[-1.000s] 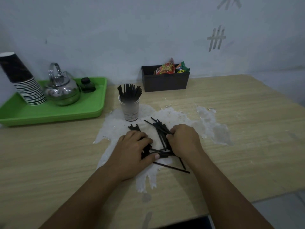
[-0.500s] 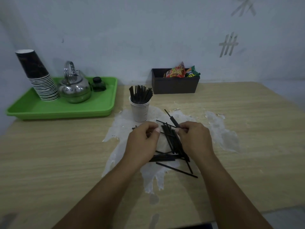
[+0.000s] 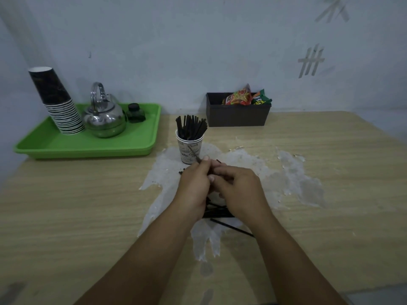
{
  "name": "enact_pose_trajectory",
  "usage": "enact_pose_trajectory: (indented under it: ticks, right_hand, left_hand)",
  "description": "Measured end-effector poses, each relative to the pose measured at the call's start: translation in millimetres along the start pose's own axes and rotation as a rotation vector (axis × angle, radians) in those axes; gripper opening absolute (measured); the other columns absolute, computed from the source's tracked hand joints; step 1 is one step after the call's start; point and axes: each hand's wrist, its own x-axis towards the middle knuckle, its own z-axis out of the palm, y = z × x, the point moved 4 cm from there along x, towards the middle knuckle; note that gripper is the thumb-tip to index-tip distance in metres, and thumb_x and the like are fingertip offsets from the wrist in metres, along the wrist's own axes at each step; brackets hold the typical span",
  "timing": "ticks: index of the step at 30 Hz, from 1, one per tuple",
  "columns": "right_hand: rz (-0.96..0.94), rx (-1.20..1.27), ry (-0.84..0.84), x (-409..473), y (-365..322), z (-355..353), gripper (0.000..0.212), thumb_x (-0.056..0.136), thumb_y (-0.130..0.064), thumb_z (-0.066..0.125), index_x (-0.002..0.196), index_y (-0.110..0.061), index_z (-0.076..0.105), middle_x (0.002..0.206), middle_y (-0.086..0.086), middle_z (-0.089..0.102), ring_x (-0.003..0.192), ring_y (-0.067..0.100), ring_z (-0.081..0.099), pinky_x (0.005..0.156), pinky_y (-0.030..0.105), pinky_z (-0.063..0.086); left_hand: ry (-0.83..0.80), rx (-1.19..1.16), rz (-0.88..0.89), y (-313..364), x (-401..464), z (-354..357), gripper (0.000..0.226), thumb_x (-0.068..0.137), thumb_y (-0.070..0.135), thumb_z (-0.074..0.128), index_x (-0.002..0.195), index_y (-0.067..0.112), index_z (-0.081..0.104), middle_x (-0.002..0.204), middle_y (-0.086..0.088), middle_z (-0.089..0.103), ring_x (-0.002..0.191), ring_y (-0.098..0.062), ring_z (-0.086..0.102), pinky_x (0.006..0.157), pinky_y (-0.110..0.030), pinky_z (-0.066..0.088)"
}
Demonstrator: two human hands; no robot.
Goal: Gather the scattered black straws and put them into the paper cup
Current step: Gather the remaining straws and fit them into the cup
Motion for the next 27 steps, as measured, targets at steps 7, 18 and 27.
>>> enact_pose_trajectory:
  ticks: [7,18,27]
  right_hand:
    - [0.354,0.462,0.073,-13,18,12,0.017,0.095,-0.042,0.058,0.086,-0.040,0.072,0.098,-0.006,0.075,0.096,0.009,0.071,0.091,0.037,0.056]
    - [0.669,1.071,-0.093,-22,-6,31,0.046,0.099,-0.038,0.050,0.127,-0.001,0.052,0.137,0.024,0.053,0.123,0.034,0.055,0.098,0.042,0.050]
    - [0.359,0.376,-0.086,-15,-3,10,0.029,0.097,-0.034,0.058,0.123,-0.022,0.064,0.111,-0.009,0.071,0.100,0.007,0.068,0.091,0.027,0.054]
  left_hand:
    - [0.189,-0.209,0.195,19,6,-23,0.030,0.105,0.031,0.033,0.089,0.015,0.054,0.083,-0.005,0.076,0.083,-0.021,0.073,0.074,-0.034,0.053]
    - [0.171,-0.003,0.364,18,4,-31,0.027,0.104,0.029,0.036,0.093,0.018,0.057,0.089,0.000,0.077,0.094,-0.013,0.070,0.087,-0.037,0.049]
    - [0.161,-0.109,0.325,23,11,-48,0.023,0.103,0.014,0.039,0.104,0.021,0.061,0.071,0.004,0.071,0.069,-0.011,0.068,0.067,-0.027,0.052]
